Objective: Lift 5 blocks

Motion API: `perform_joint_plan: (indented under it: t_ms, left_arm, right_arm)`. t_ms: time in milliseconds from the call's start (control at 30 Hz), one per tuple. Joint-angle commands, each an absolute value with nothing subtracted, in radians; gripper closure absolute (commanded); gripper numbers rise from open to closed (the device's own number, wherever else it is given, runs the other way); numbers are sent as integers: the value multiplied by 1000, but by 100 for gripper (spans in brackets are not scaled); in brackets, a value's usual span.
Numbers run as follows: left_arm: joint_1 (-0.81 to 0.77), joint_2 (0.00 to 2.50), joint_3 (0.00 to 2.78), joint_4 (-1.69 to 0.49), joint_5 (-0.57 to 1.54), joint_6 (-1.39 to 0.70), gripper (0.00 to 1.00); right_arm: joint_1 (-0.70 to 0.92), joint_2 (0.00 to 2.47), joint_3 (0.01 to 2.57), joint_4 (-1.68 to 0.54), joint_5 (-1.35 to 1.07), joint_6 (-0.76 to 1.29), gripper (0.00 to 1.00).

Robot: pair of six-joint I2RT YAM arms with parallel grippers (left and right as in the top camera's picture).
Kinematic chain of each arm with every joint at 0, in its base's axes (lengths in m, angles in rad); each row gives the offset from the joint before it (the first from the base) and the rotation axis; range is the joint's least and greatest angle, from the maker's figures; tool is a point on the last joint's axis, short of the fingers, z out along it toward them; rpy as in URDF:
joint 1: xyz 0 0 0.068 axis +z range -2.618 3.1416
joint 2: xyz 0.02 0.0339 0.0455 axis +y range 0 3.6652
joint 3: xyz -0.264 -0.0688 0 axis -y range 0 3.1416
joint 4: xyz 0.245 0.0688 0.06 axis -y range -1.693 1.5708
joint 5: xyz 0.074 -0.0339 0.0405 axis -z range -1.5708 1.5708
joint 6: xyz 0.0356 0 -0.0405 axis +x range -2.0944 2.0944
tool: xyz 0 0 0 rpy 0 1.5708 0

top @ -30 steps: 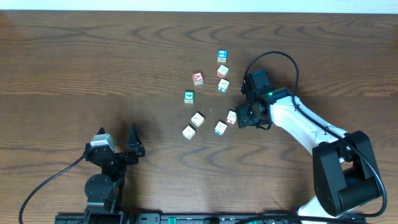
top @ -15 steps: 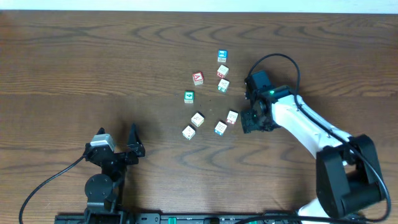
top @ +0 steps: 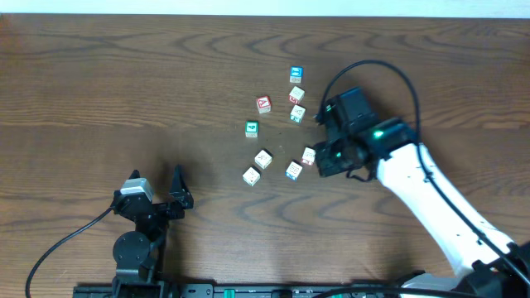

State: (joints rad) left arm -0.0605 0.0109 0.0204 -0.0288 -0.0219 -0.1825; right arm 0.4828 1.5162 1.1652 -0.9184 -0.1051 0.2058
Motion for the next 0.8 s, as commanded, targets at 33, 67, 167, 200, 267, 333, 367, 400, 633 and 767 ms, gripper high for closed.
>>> perform_joint_plan:
  t_ms: [33,67,167,200,267,333,367,400,633,767]
  left_arm:
    - [-56,5,5,-74,-30,-173,8]
    - [-56,5,5,-74,-30,-173,8]
    - [-56,5,5,-74,-30,-173,8]
    - [-56,5,5,-74,-30,-173,7]
    - [-56,5,5,-74,-30,-173,8]
    - [-56,5,5,-74,-30,-173,8]
    - [-56,5,5,-74,-30,-173,7]
    - [-56,5,5,-74,-30,-173,8]
    - [-56,5,5,-74,-30,-173,7]
    - [-56,5,5,-74,-30,-173,7]
  right_arm:
    - [546,1568,1091,-854,-76,234,99]
    - [555,1579,1075,-833,-76,240,99]
    - [570,1617,1031,-776,-72,258,99]
    - [570,1628,1022,-764,-68,258,99]
    - [570,1658,1009,-735,-64,258,99]
    - [570,1699,1005,-709,-60,258,99]
    - [570,1718,1005,-698,-60,258,99]
    - [570,1737,1005,-689,-60,258,99]
    - [570,1842,1006,-614,-61,257,99]
    - [570,1861,1006,-583,-77,253,99]
